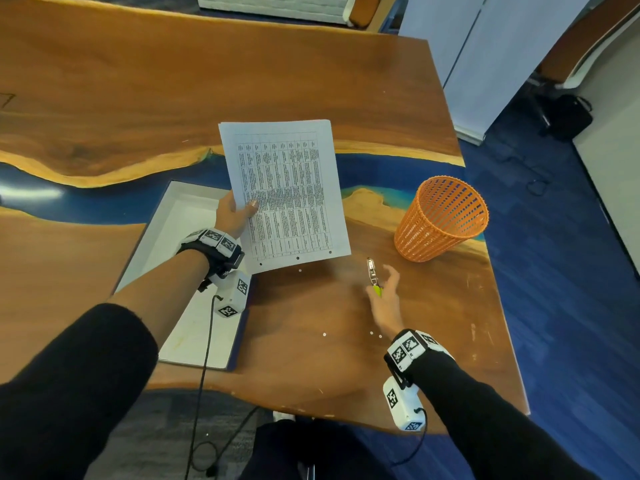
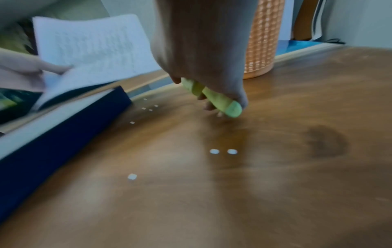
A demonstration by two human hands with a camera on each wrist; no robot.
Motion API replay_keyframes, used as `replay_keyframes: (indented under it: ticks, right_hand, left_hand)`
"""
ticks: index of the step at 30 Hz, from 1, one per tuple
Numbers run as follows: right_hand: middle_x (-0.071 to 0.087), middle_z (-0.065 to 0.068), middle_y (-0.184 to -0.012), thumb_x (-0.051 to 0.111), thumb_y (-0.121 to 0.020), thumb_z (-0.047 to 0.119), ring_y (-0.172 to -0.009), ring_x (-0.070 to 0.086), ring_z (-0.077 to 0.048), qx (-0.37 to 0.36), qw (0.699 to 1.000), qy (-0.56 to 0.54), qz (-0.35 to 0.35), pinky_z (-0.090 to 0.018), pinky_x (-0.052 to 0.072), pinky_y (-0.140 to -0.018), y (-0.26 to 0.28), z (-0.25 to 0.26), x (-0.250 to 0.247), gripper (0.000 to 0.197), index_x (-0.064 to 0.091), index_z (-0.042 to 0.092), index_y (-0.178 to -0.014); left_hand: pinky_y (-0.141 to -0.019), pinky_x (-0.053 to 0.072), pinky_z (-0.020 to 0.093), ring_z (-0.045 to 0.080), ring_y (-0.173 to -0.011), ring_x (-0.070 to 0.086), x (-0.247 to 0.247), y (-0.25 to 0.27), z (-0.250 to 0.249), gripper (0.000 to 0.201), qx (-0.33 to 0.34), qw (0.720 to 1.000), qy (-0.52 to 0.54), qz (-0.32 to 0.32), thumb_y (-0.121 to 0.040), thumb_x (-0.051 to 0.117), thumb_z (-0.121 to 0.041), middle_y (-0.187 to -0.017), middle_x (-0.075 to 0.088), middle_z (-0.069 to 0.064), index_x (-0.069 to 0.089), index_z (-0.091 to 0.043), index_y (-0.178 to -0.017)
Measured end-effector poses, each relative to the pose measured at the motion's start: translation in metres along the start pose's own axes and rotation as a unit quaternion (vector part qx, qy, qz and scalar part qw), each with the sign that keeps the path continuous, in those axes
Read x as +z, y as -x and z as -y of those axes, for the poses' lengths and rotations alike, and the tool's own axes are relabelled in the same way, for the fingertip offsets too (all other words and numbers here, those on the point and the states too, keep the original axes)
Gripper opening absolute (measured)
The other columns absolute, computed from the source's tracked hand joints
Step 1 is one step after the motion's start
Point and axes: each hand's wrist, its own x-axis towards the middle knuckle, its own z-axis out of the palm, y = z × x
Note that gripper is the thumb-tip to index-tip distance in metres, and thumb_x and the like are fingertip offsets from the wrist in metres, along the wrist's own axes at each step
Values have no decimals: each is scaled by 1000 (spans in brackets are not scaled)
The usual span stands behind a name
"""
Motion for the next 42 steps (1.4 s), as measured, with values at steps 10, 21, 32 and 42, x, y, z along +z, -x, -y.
replay_keyframes:
  ticks: [10,21,32,42]
  right_hand:
    - [34,-16,-125,57,-89,28,-113,38,-33,130,911,372,-124,-49,38,-91,-2,-62,-54,38,42,5,-115]
    - [35,-19,-129,61,-87,33,-116,36,-36,173,902,363,-156,-51,33,-98,-3,-63,-50,48,40,5,-120]
    - [59,-7,-120,43,-98,24,-117,51,-24,-40,998,33,-33,-31,34,-95,-48,58,-25,28,59,10,-116]
    - [61,-7,-120,61,-88,6,-107,59,-18,-140,986,-89,-2,-33,51,-90,-63,126,-4,37,50,5,-123]
  left_hand:
    - [-98,47,55,35,-116,59,-6,10,13,39,-5,1000,18,14,-92,58,-8,-128,60,18,51,-3,-130]
    - [-95,48,47,34,-115,58,6,18,7,38,-23,999,20,13,-92,57,-7,-129,58,19,51,-1,-129]
    - [-96,48,49,34,-114,59,23,24,1,37,-32,998,38,44,-92,57,-4,-128,59,19,51,-1,-128]
    - [-94,50,47,30,-110,60,43,36,-11,35,7,997,51,64,-93,54,-4,-127,59,20,50,2,-128]
